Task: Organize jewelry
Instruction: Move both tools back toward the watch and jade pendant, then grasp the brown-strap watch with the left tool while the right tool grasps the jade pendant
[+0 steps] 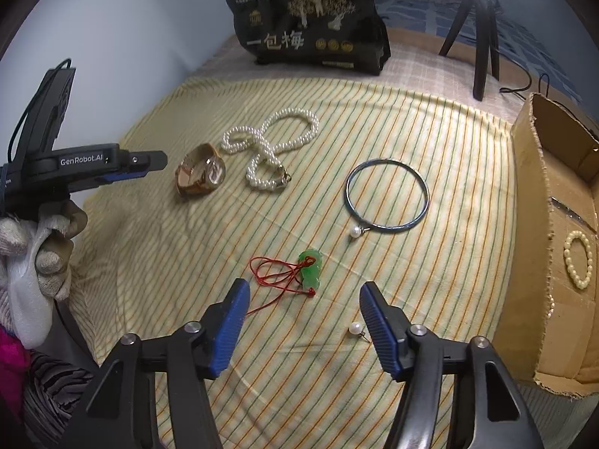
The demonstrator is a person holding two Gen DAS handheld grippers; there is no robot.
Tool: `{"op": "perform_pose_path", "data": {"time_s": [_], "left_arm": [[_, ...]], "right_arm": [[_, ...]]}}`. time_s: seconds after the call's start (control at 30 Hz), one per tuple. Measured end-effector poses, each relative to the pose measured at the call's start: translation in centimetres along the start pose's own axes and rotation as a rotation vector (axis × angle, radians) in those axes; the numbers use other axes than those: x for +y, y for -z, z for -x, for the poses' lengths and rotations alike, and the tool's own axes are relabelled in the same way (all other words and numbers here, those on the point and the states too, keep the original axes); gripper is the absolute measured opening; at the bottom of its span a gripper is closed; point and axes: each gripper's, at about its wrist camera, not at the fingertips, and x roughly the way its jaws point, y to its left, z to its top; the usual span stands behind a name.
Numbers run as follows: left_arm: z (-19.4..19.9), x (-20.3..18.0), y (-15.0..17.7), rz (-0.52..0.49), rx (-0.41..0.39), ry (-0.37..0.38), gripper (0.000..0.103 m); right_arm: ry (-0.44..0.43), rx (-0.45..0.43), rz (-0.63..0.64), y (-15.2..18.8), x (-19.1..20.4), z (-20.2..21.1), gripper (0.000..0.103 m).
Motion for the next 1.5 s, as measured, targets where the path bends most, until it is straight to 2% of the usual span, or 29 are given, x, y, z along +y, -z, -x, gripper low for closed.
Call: {"op": "perform_pose_path", "data": {"time_s": [0.1, 0.17, 0.2, 0.57, 0.77, 0.87, 0.93, 1.1, 1.2, 1.5], "left_arm": [[-0.7, -0.3, -0.2, -0.011, 0.014, -0.006, 0.047], [-1.1, -0.4, -0.3, -0.014, 0.02, -0.013, 0.041], [-1.3, -0.5, -0.4, -0.012, 0.024, -0.014, 0.041], [-3.2, 0.0, -1.4, 0.02, 0.049, -0.024, 0.04], [-4.0, 0.0, -1.8, 0.018, 0.061, -0.035, 0.035], [-4.4, -0.2, -1.8, 0.011, 0.064, -0.048, 0.035], [-4.6, -0.3, -1.8, -0.002, 0.064, -0.061, 0.033], [-5.2, -0.8, -1.8, -0.026, 0.058, -0.103, 0.018], [-5.2, -0.7, -1.8, -0.026, 0.054, -0.103, 0.008], [-3.2, -1.0, -0.9, -0.041, 0.011, -0.103, 0.007]], "right_arm": [[-0.02, 0.022, -0.015, -0.2, -0.3, -0.6, 0.053], [-0.03, 0.031, -0.029, -0.3, -0.7, -0.8, 0.05], [-0.031, 0.032, -0.033, -0.4, -0.8, -0.9, 0.048], [-0.028, 0.078, -0.021, -1.2, -0.7, -3.3, 0.04], [0.02, 0.085, 0.036, -1.6, 0.2, -4.5, 0.035], [0.074, 0.09, 0.106, -1.5, 1.2, -5.0, 0.034], [0.115, 0.091, 0.162, -1.3, 2.0, -5.3, 0.03], [0.151, 0.078, 0.213, -1.2, 2.7, -5.5, 0.012], [0.144, 0.071, 0.206, -1.2, 2.6, -5.3, 0.012], [0.111, 0.04, 0.184, -1.0, 2.1, -3.3, 0.012]]}}
